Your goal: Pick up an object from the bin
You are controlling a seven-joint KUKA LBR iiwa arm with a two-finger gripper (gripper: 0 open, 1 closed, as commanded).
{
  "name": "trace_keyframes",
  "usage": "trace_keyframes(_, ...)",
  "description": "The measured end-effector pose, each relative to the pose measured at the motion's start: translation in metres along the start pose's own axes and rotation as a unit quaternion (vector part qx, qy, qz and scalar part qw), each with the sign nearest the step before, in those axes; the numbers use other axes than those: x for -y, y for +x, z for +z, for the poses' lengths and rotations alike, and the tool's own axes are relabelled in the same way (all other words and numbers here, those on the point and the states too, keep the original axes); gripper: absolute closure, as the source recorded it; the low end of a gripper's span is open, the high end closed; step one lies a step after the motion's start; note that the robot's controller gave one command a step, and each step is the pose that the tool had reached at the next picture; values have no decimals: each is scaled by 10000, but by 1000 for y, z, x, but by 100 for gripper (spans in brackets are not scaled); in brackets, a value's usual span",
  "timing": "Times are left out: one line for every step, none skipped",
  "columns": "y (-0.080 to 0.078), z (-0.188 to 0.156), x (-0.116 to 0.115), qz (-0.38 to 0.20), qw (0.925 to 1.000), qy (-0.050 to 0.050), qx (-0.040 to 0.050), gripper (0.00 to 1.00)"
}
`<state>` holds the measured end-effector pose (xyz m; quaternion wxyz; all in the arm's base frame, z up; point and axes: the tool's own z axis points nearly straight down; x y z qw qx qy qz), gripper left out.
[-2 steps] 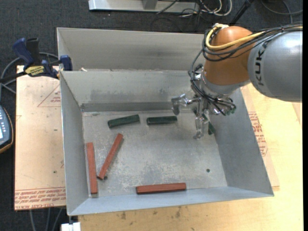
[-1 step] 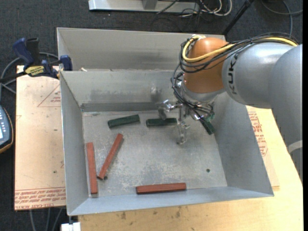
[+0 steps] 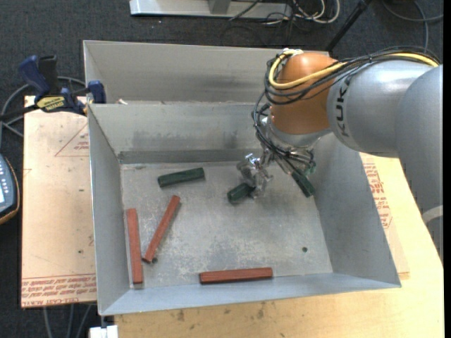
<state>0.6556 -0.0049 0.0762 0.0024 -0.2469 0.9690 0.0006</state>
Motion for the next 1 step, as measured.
trace_keyframes(0, -146, -25, -448, 9990, 22, 34, 100)
